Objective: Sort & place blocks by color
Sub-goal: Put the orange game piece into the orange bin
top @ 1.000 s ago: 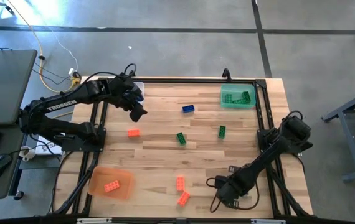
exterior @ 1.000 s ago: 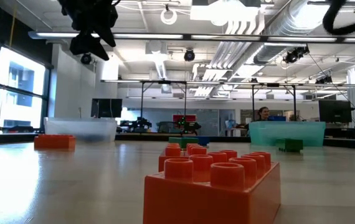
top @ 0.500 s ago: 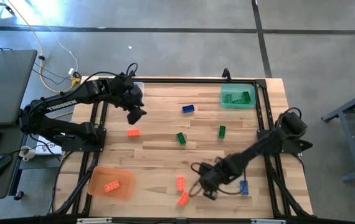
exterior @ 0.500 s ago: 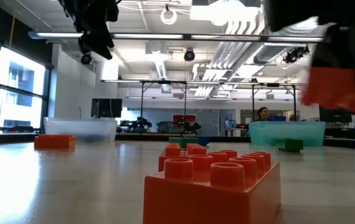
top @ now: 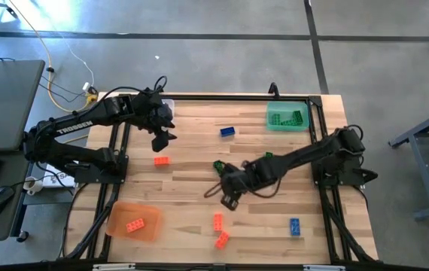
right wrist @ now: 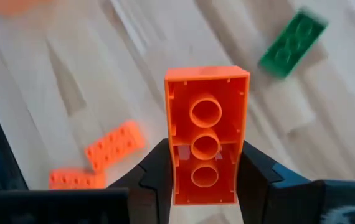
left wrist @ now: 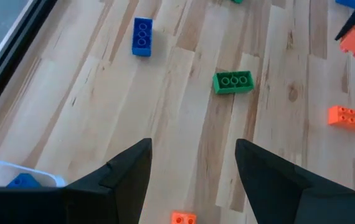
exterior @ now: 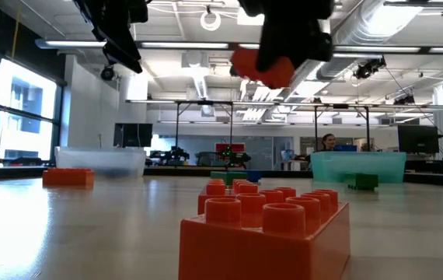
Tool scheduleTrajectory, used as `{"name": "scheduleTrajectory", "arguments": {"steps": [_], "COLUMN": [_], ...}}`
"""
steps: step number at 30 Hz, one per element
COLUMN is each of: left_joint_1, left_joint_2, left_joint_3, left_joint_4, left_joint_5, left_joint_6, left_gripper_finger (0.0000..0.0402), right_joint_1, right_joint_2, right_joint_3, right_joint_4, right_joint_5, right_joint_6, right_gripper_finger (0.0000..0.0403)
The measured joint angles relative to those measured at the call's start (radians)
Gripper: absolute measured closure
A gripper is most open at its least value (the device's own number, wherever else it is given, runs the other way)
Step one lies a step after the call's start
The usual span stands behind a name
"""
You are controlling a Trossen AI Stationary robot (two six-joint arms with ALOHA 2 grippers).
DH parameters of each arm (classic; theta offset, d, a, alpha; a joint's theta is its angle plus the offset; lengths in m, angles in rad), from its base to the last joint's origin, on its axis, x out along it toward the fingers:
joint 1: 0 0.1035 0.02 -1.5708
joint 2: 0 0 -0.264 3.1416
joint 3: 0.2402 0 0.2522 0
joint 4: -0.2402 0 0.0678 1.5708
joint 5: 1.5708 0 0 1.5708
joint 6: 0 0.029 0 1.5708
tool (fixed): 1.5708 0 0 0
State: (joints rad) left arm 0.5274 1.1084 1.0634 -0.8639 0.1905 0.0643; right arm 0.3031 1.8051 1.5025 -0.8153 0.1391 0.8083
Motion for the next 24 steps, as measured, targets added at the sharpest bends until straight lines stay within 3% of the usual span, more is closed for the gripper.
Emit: {"name": "scheduleTrajectory", "arguments": {"steps": [12,24], "left_joint_1": [0.003,0.003], "left_joint_2": [0.002,0.002], "left_joint_3": [0.0,0.0], "left_joint_4": [0.0,0.111], "left_joint_5": [-0.234,-0.039], "left_joint_6": [0.036,0.114], "left_gripper_finger": [0.0137,0.0135], "right_joint_1": [-0.109,-0.21], "right_joint_2": [0.0,0.0], "right_joint_3": [0.151,0.269], "right_joint_4": [-0.032,-0.042], "right_joint_5": [0.056,0.058], "right_joint_6": [-0.14,-0.373], "right_gripper_finger": [0.0299,0.0299]}}
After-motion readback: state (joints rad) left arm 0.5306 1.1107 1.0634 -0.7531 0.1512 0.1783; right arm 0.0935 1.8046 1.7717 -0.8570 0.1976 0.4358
